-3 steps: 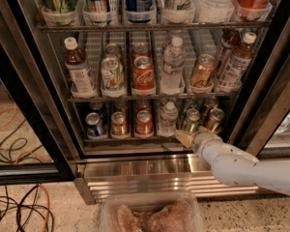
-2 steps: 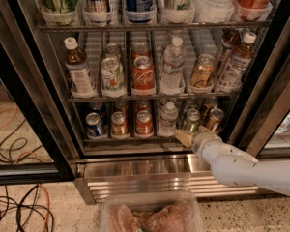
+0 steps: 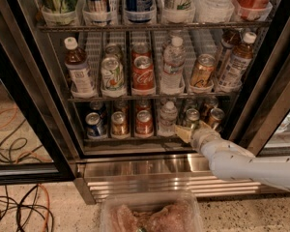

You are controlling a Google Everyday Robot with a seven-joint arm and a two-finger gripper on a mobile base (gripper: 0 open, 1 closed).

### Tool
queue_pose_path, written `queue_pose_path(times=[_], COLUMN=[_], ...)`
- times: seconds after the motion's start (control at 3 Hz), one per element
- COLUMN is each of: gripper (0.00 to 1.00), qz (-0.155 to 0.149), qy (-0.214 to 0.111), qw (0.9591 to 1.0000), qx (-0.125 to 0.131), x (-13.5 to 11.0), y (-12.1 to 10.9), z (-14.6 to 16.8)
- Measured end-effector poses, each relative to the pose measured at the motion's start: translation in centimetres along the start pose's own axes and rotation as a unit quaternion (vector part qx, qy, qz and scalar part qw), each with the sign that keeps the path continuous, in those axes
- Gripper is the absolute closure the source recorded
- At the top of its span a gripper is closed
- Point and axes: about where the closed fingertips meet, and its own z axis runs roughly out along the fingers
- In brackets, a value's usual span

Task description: Pick green can from bottom shelf of fridge

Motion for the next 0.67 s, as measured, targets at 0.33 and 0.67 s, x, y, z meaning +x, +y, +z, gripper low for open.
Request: queue_pose_path(times=[0.33, 0.67], gripper=[0.34, 0.35], qz=[-0.003, -0.003], qy=[-0.007, -0.010], qw=[1.0000, 0.9999], qx=[0.001, 0.006], x=[-0.32, -0.34], y=[-0.37, -0.91], z=[1.08, 1.61])
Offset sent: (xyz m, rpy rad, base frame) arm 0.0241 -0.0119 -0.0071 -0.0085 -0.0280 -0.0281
